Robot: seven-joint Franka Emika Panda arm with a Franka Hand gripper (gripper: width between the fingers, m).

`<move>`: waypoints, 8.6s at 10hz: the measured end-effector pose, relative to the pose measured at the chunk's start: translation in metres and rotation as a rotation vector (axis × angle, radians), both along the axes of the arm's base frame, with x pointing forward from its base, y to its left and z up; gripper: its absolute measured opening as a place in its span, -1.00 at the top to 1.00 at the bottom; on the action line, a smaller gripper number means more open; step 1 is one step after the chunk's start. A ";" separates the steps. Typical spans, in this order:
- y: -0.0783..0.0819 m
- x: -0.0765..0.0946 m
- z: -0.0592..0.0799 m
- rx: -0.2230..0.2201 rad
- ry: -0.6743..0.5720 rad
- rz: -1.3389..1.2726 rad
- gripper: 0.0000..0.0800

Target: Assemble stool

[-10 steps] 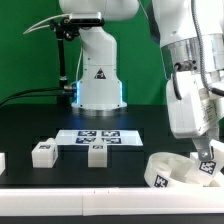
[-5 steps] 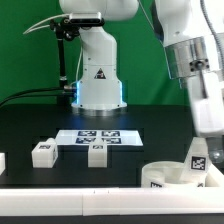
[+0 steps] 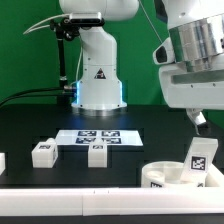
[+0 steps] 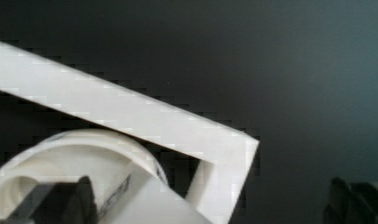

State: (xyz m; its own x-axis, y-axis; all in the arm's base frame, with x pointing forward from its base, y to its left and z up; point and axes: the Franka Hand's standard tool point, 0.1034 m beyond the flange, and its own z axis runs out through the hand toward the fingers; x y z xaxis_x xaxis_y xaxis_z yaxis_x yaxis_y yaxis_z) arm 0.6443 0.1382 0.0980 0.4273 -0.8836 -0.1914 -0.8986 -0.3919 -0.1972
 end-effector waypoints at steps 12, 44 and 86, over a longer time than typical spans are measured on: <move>-0.012 -0.005 -0.003 -0.204 -0.169 1.500 -0.62; -0.078 0.003 -0.026 -0.315 0.055 0.196 0.16; -0.169 -0.132 -0.050 0.207 0.648 1.119 -0.62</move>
Offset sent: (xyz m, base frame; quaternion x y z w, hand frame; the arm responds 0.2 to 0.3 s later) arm 0.0018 -0.0056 0.0238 -0.0490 -0.0440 -0.3789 0.9231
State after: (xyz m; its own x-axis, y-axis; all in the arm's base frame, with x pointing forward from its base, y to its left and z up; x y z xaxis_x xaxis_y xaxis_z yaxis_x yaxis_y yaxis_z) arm 0.5125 -0.0311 0.0478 0.6859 -0.0419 -0.7265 -0.0624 -0.9981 -0.0014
